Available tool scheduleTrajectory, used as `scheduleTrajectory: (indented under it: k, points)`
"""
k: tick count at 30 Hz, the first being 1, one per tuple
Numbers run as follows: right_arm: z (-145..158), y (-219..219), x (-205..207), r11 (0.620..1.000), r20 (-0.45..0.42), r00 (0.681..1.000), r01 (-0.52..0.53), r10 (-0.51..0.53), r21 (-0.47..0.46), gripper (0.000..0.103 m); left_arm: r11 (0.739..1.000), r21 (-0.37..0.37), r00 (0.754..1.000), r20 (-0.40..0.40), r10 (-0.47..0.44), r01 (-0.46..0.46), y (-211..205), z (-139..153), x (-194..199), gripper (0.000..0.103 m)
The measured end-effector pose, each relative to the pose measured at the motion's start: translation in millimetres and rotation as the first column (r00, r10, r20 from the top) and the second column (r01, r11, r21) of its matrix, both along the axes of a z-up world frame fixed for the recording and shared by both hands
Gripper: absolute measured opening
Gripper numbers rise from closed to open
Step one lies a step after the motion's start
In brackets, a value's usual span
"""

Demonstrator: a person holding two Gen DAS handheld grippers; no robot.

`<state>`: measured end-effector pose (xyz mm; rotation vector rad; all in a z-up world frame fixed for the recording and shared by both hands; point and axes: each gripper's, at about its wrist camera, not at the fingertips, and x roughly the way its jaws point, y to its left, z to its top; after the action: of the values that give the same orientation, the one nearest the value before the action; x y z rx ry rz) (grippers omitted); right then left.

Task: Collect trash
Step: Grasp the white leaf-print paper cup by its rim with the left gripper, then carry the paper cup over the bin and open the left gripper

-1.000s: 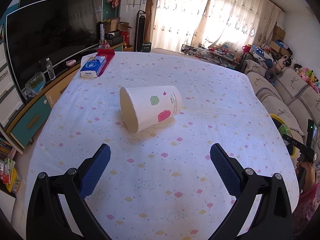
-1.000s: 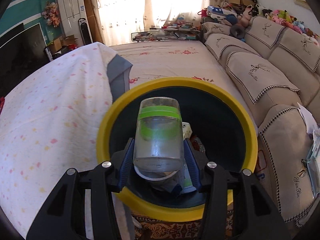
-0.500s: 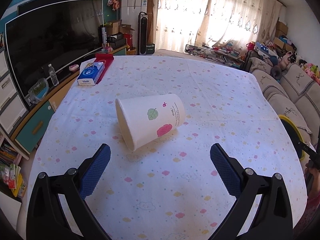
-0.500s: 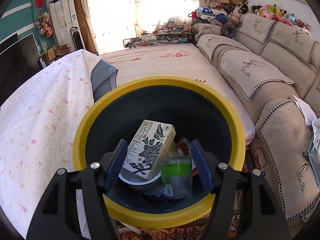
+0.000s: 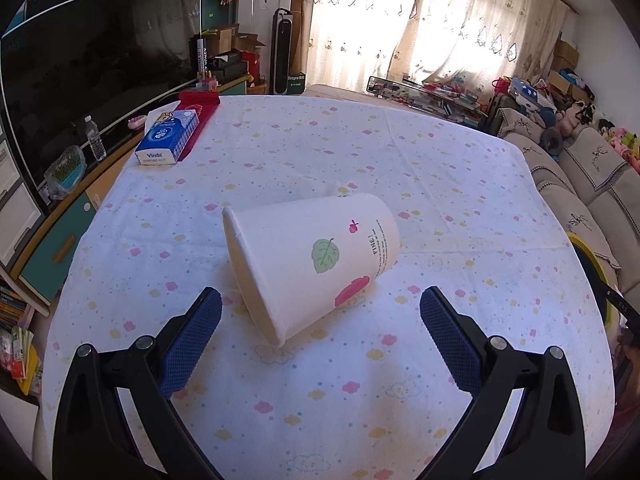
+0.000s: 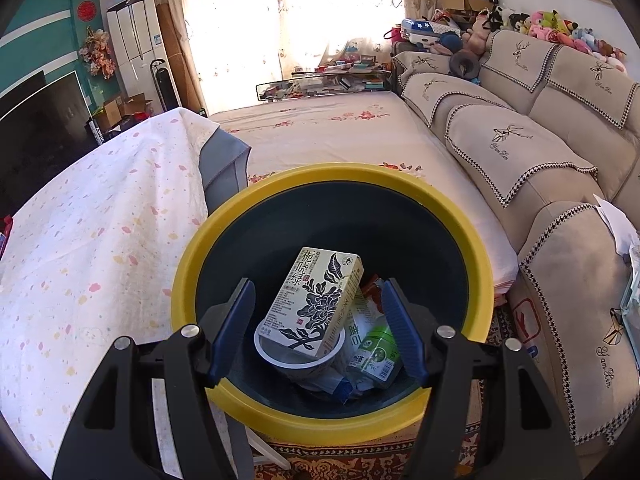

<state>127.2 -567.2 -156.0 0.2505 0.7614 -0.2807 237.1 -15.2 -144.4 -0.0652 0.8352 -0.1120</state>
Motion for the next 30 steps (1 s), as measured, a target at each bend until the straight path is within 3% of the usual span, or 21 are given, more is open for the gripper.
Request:
scheduleTrajectory:
  k: [7, 12, 18, 24, 30]
  points:
    - [4, 3, 0, 1.000, 0.005, 1.000, -0.009, 0.009, 0.005, 0.063, 0.999, 0.014, 0.999, -0.012, -0.035, 0.035, -11, -1, 3, 0.069]
    - [4, 2, -1, 1.000, 0.005, 1.000, -0.009, 0.009, 0.009, 0.063, 0.999, 0.003, 0.999, -0.031, -0.044, 0.044, -17, -6, 6, 0.031]
    - [7, 1, -5, 1.000, 0.015, 1.000, -0.009, 0.009, 0.018, 0.063, 0.999, -0.012, 0.998, -0.034, -0.049, 0.048, -20, -8, 8, 0.009]
    - [14, -2, -12, 1.000, 0.044, 0.999, -0.005, 0.004, 0.030, 0.063, 0.996, 0.005, 0.995, 0.023, -0.093, 0.093, -36, 12, -3, 0.006]
    - [29, -2, -27, 1.000, 0.070, 0.998, -0.003, 0.002, 0.020, 0.063, 0.968, 0.022, 0.965, 0.074, -0.252, 0.251, -93, 46, -26, 0.006]
